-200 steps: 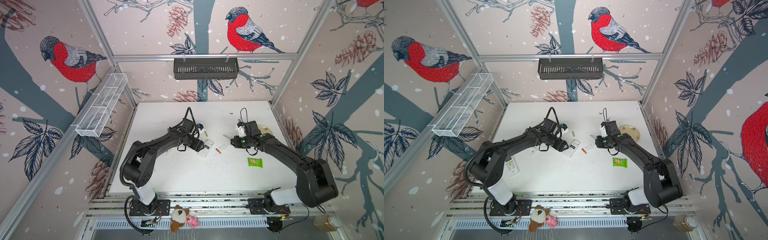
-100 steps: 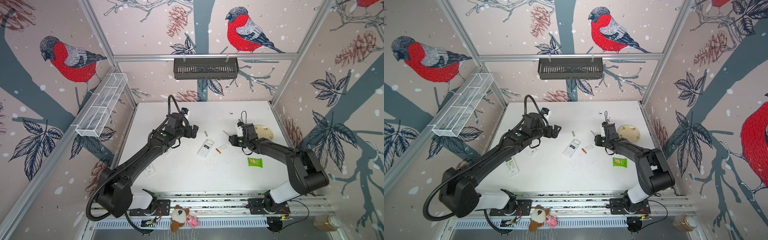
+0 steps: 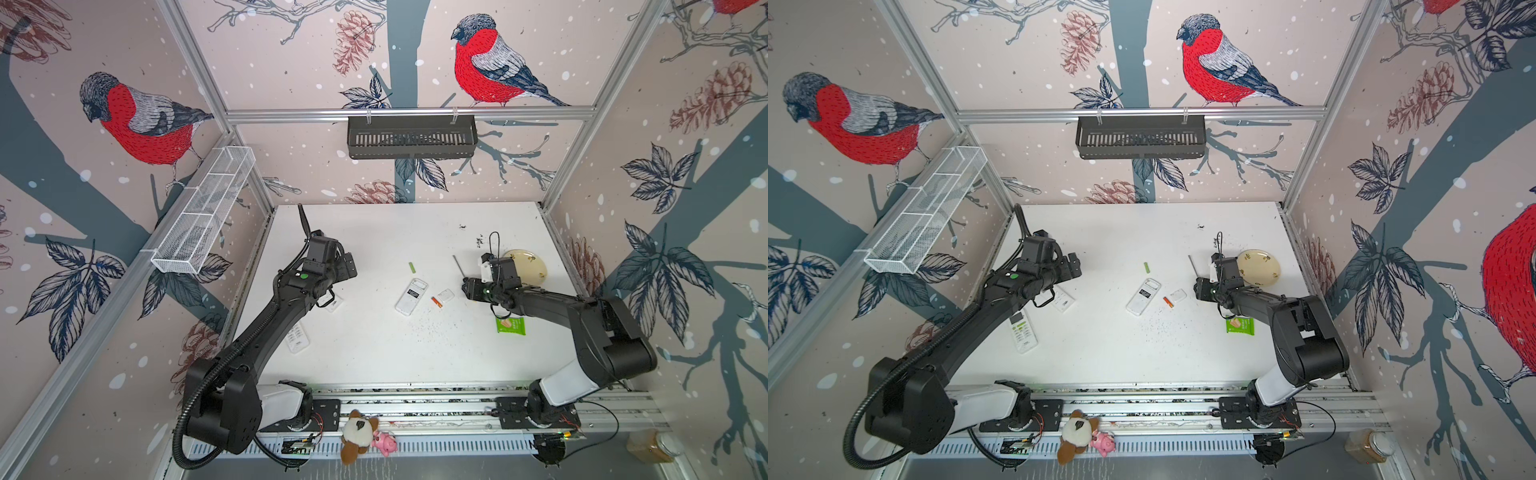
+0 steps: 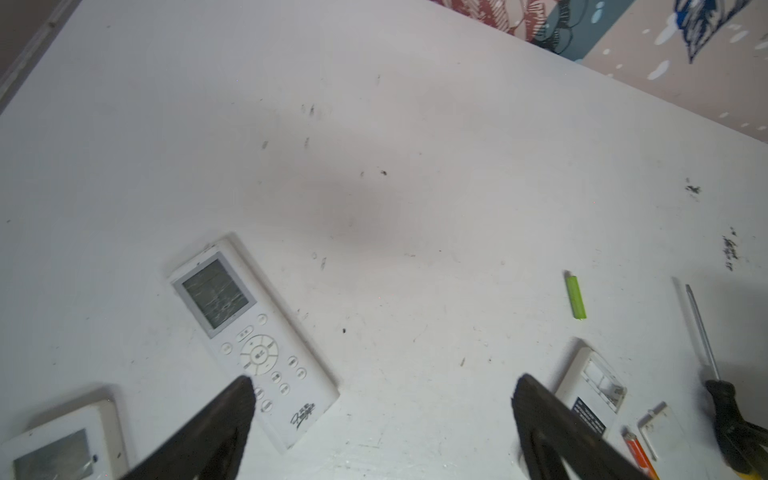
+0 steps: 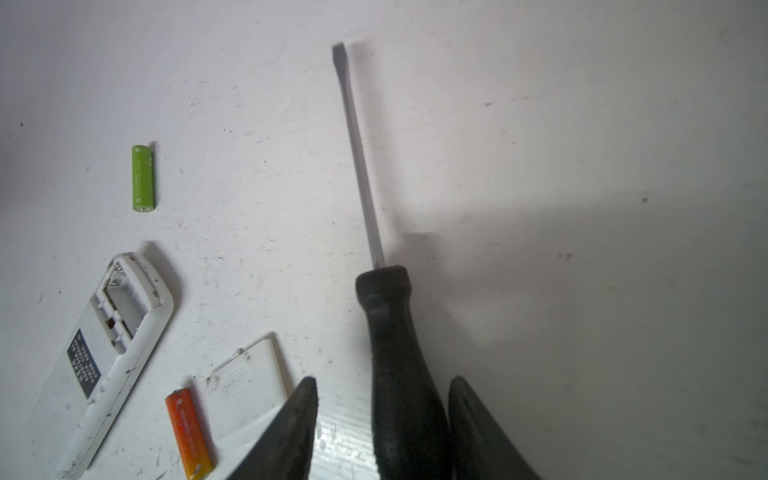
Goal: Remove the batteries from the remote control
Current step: 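Set the screwdriver down with the right gripper while the left moves over the display remote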
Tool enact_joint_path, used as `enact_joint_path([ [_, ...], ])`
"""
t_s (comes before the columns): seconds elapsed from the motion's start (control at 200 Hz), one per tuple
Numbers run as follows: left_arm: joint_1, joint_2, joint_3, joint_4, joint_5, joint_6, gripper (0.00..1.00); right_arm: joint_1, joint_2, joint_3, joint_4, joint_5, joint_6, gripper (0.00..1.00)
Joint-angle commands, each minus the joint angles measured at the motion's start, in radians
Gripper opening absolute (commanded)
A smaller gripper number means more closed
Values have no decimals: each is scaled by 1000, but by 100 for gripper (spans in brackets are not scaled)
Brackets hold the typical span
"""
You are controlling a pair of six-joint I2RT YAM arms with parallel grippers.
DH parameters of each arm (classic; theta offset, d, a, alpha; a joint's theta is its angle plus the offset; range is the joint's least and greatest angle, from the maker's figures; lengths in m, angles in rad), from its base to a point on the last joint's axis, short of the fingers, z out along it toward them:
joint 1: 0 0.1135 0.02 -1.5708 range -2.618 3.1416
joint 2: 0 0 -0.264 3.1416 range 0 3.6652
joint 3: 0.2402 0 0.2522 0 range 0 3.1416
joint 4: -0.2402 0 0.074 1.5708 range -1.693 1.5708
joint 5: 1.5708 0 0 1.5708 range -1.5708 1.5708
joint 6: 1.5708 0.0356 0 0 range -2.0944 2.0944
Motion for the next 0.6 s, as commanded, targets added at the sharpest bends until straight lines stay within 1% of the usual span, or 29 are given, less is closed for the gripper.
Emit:
enact_joint_path([
  [0.0, 29, 20, 1, -74, -39, -82, 97, -6, -57, 16, -18, 9, -27, 63],
  [0.065, 45, 50, 4, -93, -30, -89, 97, -7, -104, 33, -52, 4, -33, 70],
  [0.15, 67, 113, 15, -155, -50, -122, 97, -1, -156, 68, -111, -30, -35, 80],
  [0.2, 88, 148, 12, -166, -30, -129, 97, 7, -185, 80, -134, -54, -38, 85],
  [0.305, 128, 211, 12, -170, -12, -141, 97, 58, -232, 85, -140, -98, -39, 95],
  [0.36, 153, 237, 9, -149, 4, -142, 96, 110, -243, 91, -137, -102, -46, 98],
  [0.45, 199, 285, 11, -109, 42, -138, 96, 196, -233, 123, -145, -98, -60, 99],
  [0.595, 247, 373, 32, -58, 105, -129, 96, 269, -172, 174, -123, -147, -47, 100],
])
